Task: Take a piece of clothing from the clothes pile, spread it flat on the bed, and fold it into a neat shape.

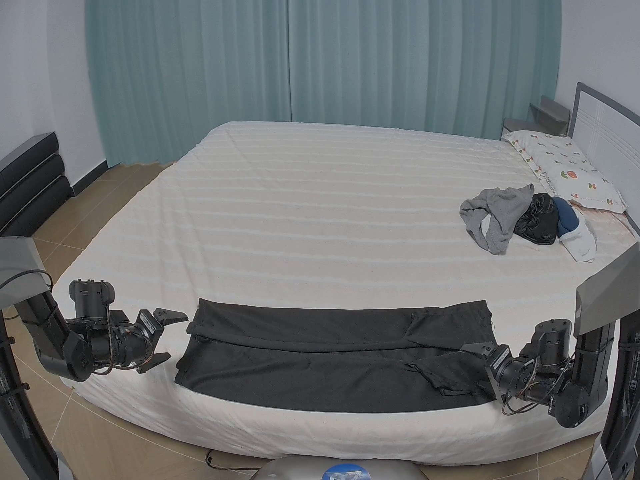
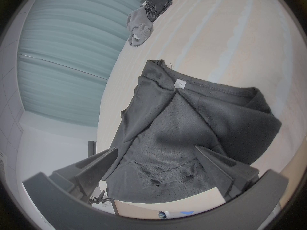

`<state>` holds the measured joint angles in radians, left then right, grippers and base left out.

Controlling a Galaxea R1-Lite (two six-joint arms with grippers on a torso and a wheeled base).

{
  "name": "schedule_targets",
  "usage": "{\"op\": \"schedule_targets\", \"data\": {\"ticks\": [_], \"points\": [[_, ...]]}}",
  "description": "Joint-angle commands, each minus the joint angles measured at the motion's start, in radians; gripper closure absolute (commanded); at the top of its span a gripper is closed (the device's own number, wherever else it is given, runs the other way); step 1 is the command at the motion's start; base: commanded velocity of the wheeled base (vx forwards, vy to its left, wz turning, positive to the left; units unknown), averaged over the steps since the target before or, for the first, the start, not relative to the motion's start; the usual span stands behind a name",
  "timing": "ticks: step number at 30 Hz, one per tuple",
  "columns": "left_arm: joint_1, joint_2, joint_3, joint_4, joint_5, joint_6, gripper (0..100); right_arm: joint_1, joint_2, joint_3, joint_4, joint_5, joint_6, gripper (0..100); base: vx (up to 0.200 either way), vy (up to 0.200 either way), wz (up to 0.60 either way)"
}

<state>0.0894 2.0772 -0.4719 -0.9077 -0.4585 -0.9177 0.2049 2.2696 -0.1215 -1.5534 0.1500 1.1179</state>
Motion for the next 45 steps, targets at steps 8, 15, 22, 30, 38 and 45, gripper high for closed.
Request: {"op": "schedule_targets", "data": {"ticks": [8, 15, 22, 30, 38, 45], "points": [[0.001, -0.011, 0.004, 0.000, 0.012, -0.001, 0, -0.056, -0.150, 0.056, -0.010, 0.014, 0.019, 0, 0.000, 0.000, 0.00], [0.000, -0.012, -0.001, 0.001, 0.012, -0.003, 0, -0.064, -0.143, 0.059, -0.010, 0.014, 0.020, 0, 0.086, 0.000, 0.00], [0.000, -0.003, -0.030, 0.000, 0.012, 0.000, 0, -0.062, -0.143, 0.059, -0.010, 0.014, 0.019, 0, 0.086, 0.000, 0.00], [-0.008, 0.070, -0.238, 0.023, 0.046, 0.010, 0, -0.061, -0.145, 0.062, -0.010, 0.014, 0.020, 0, 0.000, 0.000, 0.00], [-0.051, 0.221, -0.421, 0.115, 0.052, 0.169, 0, -0.055, -0.139, 0.065, -0.010, 0.014, 0.019, 0, 0.000, 0.000, 0.00], [-0.076, 0.247, -0.433, 0.112, 0.054, 0.178, 0, -0.055, -0.136, 0.063, -0.010, 0.017, 0.019, 0, 0.000, 0.000, 0.00]]}}
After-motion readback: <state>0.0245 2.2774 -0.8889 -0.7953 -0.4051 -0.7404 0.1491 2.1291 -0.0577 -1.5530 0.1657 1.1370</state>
